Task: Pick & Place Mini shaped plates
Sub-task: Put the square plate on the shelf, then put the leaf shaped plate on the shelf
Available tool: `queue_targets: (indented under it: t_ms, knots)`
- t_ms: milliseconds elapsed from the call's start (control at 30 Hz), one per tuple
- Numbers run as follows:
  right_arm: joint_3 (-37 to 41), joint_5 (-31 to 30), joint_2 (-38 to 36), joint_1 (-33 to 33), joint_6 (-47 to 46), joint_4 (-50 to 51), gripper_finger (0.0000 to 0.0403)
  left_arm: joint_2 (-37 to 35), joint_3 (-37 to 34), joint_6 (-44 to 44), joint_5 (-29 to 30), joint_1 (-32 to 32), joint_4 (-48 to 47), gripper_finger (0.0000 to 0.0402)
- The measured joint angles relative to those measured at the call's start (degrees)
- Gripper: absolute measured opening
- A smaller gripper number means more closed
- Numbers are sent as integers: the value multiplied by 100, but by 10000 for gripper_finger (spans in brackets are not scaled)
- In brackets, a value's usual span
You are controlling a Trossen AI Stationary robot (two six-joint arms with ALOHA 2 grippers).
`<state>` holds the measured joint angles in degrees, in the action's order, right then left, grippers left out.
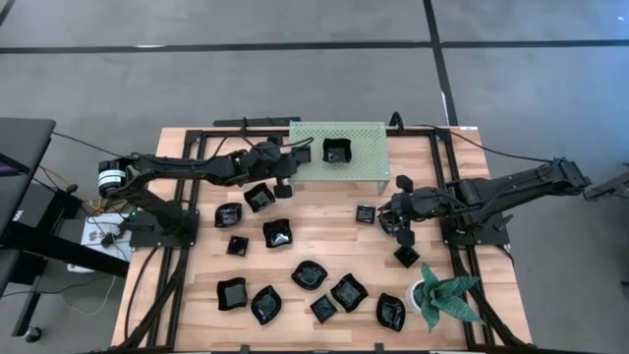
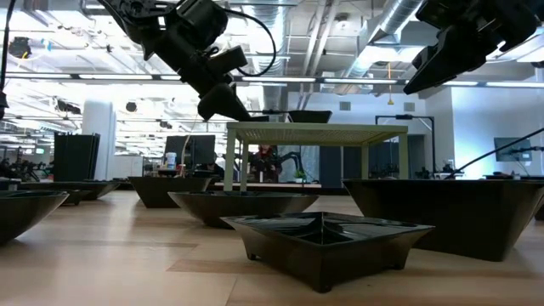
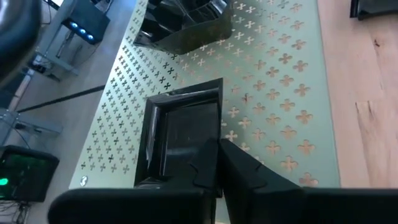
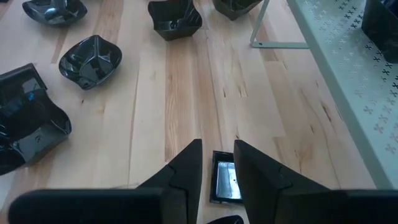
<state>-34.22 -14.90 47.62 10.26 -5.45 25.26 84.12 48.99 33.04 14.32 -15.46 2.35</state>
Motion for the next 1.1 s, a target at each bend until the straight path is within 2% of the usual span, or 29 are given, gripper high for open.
queue_targets:
  t_ms: [333,500,633,867,1100]
  knots:
    - [2,-11,0,0,2,-31,87,4,-3,-25,232,24,125,68]
    - [0,-15,64,0,0,-220,87,-22,-4,-24,251,262,355,92]
    - [2,-14,240,-48,1,-580,87,-44,-4,-24,522,435,452,105]
    - [0,-20,681,-447,435,-1345,87,-44,-4,-263,628,926,447,114]
    - [2,-13,1077,-738,234,-1379,97,-44,-4,-289,815,1448,437,114]
